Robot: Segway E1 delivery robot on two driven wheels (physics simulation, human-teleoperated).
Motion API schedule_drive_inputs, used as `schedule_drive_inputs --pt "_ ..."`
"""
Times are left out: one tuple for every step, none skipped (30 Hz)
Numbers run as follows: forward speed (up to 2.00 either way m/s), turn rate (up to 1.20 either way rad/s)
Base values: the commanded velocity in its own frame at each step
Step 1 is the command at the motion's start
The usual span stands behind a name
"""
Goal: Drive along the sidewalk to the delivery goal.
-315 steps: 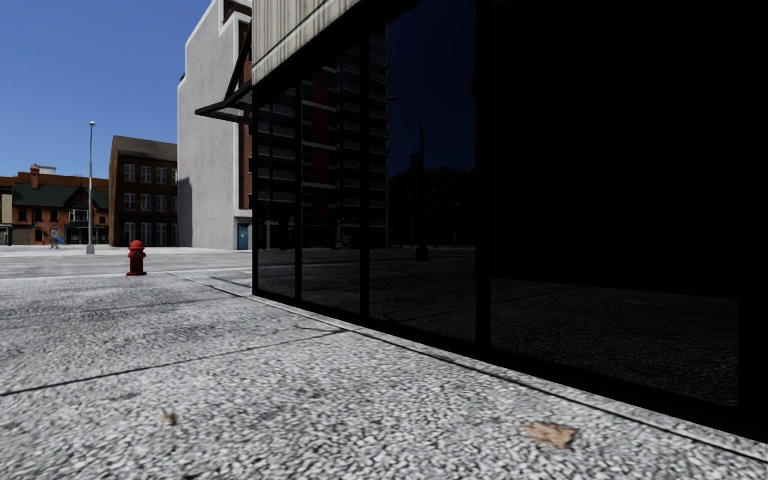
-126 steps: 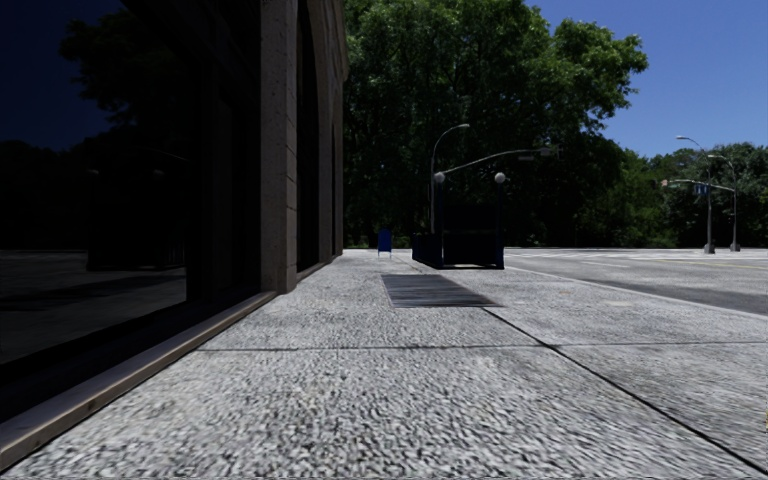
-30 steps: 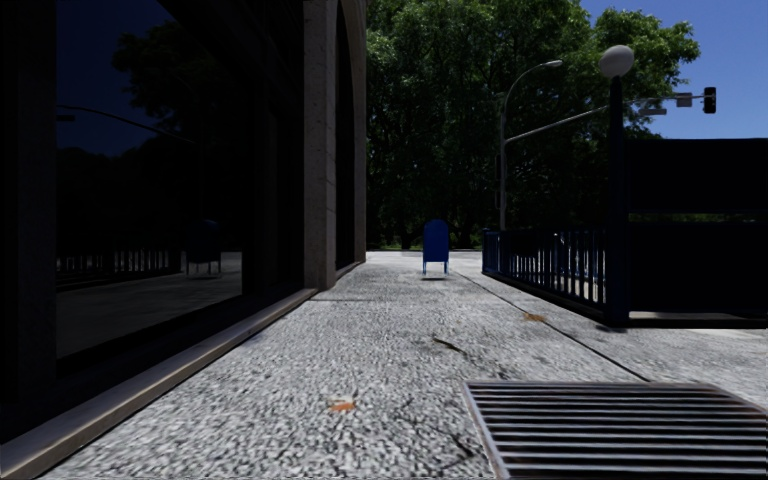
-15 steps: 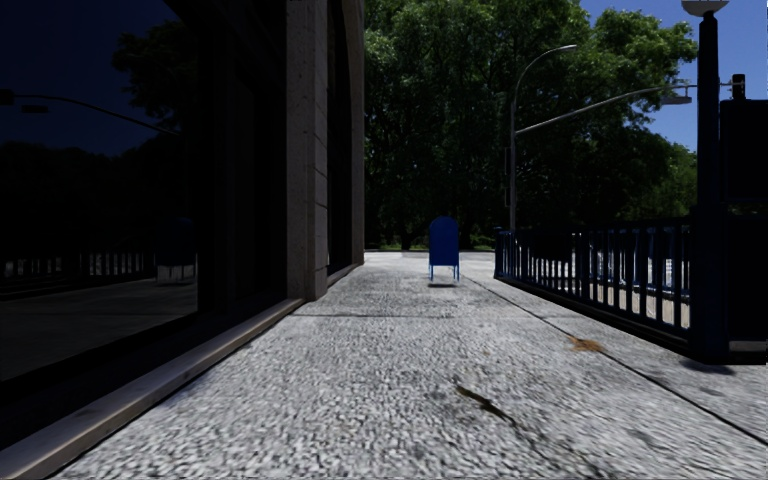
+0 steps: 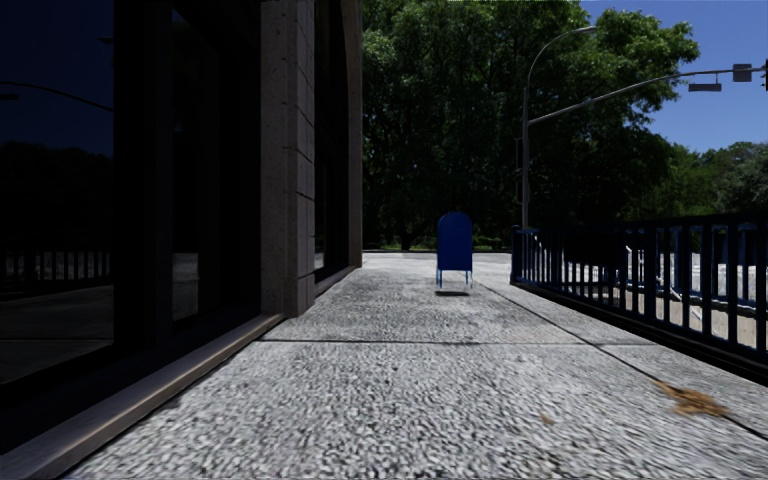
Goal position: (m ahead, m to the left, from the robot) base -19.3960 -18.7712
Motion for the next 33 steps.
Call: schedule_drive_inputs --pt "2.0 0.0" --pt "2.0 0.0" --pt "2.0 0.0" --pt "2.0 0.0" --pt "2.0 0.0" --pt "2.0 0.0" --pt "2.0 0.0" --pt "2.0 0.0" --pt "2.0 0.0" --pt "2.0 0.0" --pt "2.0 0.0" --pt "2.0 0.0" --pt "2.0 0.0" --pt "2.0 0.0" --pt "2.0 0.0" --pt "2.0 0.0" --pt "2.0 0.0" --pt "2.0 0.0" --pt "2.0 0.0" --pt "2.0 0.0" --pt "2.0 0.0" --pt "2.0 0.0" --pt "2.0 0.0" --pt "2.0 0.0" --pt "2.0 0.0" --pt "2.0 0.0" --pt "2.0 0.0" --pt "2.0 0.0" --pt "2.0 0.0" --pt "2.0 0.0" --pt "2.0 0.0" --pt "2.0 0.0" --pt "2.0 0.0"
